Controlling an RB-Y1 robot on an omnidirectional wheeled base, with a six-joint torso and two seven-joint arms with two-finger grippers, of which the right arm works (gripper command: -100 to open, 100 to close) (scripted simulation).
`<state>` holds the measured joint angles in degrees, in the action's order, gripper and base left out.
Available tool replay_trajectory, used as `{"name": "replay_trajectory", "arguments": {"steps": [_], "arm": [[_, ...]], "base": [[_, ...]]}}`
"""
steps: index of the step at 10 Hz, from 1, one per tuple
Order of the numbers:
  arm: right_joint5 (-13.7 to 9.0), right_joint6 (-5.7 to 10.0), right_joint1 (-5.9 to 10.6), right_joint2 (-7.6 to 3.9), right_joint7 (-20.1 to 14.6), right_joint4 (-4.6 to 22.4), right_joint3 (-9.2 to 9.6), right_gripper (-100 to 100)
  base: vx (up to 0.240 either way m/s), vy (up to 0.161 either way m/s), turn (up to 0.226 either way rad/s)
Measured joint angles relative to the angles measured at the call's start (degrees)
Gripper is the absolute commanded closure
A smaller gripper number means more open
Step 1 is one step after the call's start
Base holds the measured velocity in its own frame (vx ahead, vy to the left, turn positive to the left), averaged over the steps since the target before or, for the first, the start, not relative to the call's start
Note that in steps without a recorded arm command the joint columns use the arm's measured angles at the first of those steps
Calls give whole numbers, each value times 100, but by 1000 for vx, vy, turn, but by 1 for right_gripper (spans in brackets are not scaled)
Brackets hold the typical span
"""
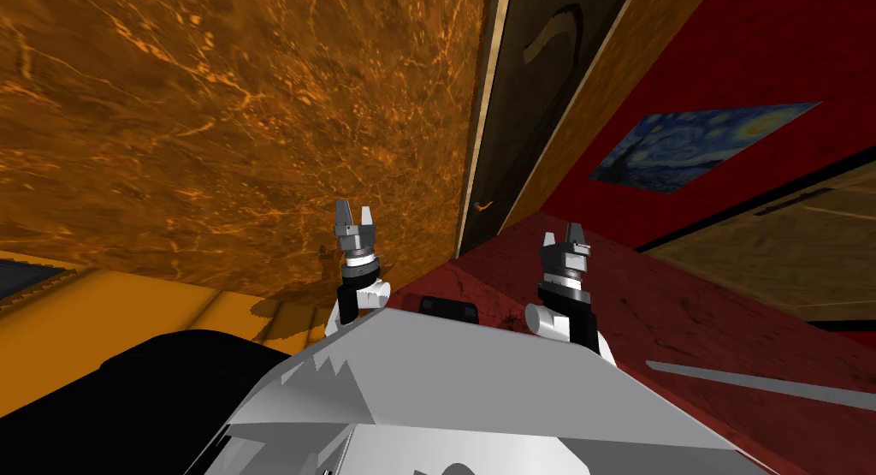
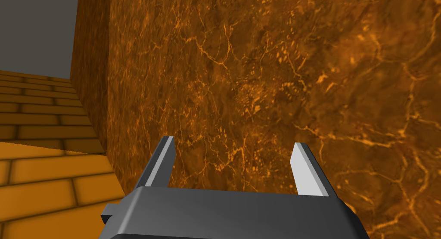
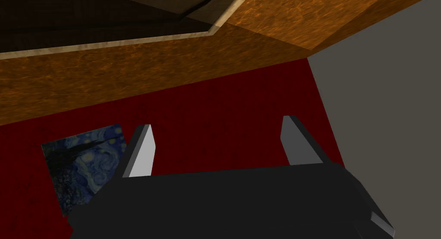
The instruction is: Pull the door open
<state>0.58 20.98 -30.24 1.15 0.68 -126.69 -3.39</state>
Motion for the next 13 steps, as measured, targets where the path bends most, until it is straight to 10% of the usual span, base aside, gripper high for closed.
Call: {"name": "replay_trajectory", "arguments": {"steps": [13], "arm": [[-118,453,798,-639,-341,1857,246,-100]], "base": [[52,-75,114]]}}
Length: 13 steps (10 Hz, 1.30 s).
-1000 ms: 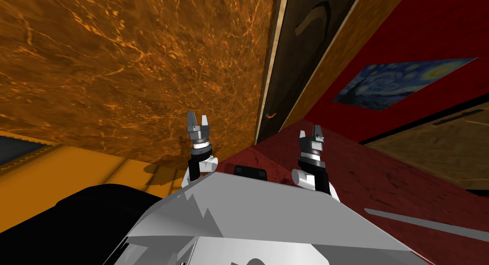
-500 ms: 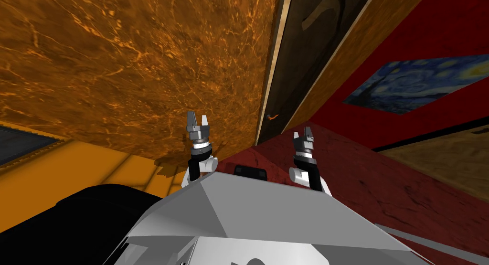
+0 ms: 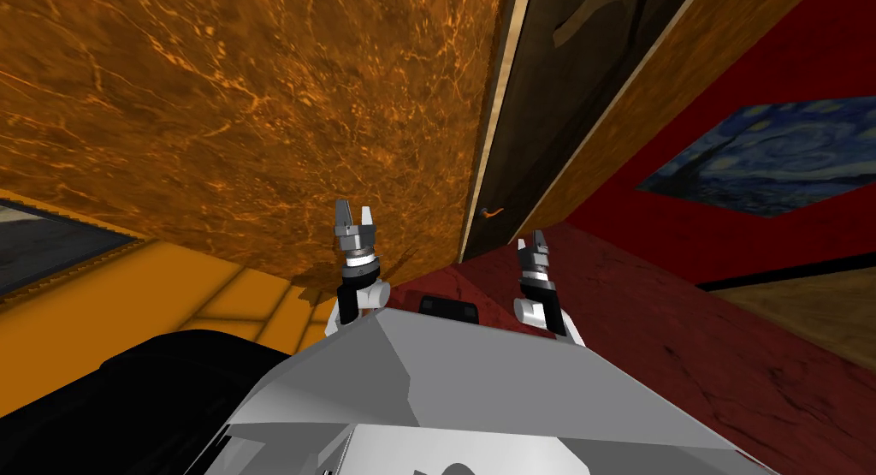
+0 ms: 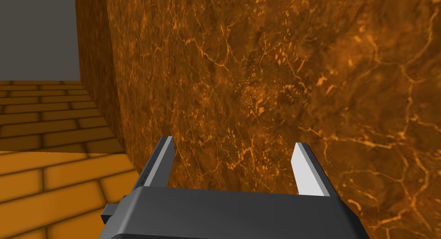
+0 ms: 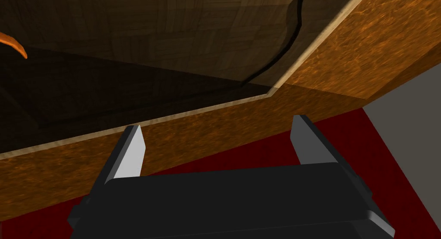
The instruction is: Pull the door open
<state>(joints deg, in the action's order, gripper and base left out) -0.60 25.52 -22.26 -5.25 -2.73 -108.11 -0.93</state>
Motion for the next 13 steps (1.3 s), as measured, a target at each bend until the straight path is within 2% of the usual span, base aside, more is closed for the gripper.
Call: {"name": "replay_trajectory", "arguments": {"steps": [1,3,7,9,10,13], "arm": [[-4,71,26,-26,-26,149,19,-100],[-22,139,206,-128,-77,500,68,-100],[-51,289,433,-293,-178,1090,158,-100],[-81,402,606,-426,-252,1463,200,-100],[-82,439,651,-444,-270,1611,222,-100],[-121,522,856,-605,-364,2078,259,-100]], "base": [[46,-55,94],[47,-84,125],[45,-76,119],[40,-89,153],[54,-67,90],[39,-67,128]]}}
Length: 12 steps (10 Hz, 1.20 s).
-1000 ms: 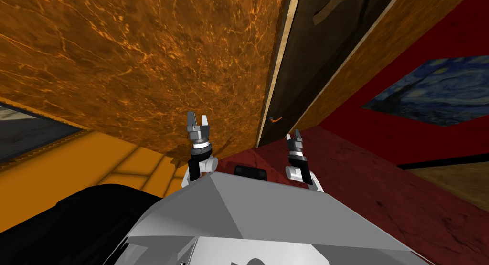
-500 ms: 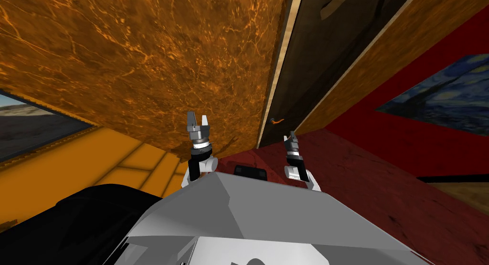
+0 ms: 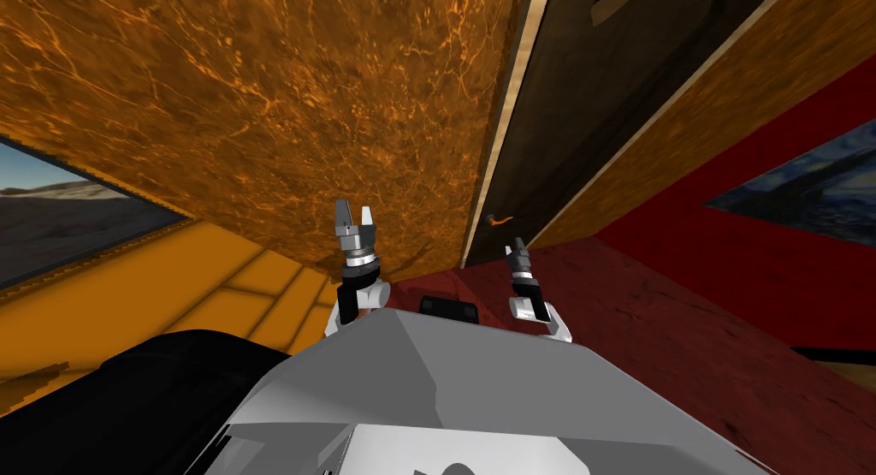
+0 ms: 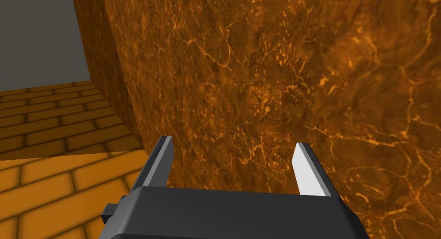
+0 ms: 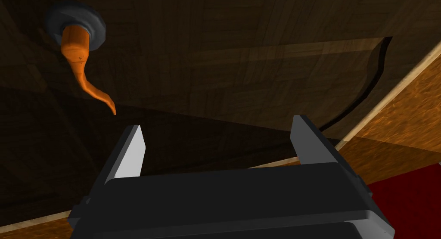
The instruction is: Pull the door open
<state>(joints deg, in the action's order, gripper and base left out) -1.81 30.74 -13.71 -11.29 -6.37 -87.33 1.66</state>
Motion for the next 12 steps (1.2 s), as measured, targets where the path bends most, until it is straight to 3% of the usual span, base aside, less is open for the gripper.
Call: {"name": "replay_trajectory", "arguments": {"steps": [8,12], "arm": [[-76,301,467,-379,-235,1162,170,-100],[-102,453,692,-512,-316,1740,247,-100]], "base": [[32,-75,104],[25,-72,110]]}}
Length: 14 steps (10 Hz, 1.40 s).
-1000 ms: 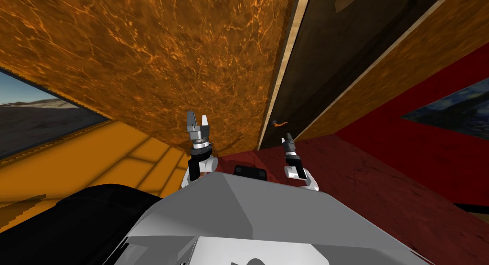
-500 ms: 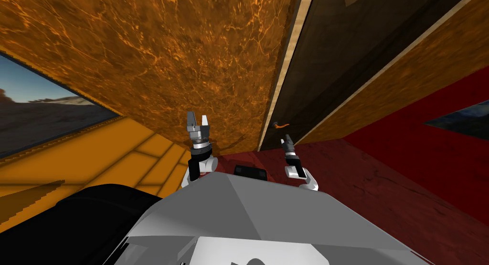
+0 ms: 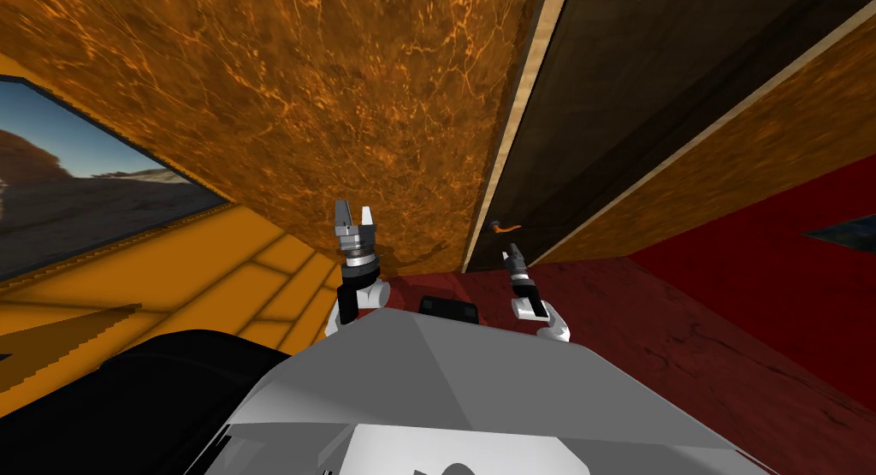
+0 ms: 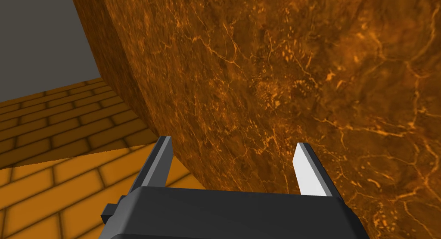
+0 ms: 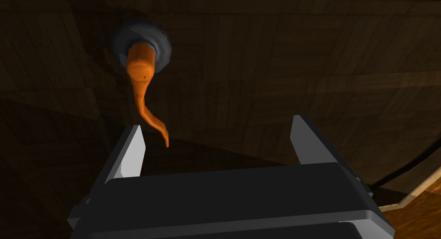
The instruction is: Pull the door open
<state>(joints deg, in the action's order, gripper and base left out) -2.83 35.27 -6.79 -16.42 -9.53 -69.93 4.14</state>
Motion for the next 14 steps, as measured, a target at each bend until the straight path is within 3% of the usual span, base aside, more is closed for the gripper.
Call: {"name": "replay_trajectory", "arguments": {"steps": [5,11,14], "arm": [[-42,184,278,-203,-129,677,82,-100],[-96,451,693,-456,-283,1702,207,-100],[-117,493,777,-564,-355,1916,242,-100]], "base": [[13,-76,97],[15,-96,125],[43,-30,98]]}}
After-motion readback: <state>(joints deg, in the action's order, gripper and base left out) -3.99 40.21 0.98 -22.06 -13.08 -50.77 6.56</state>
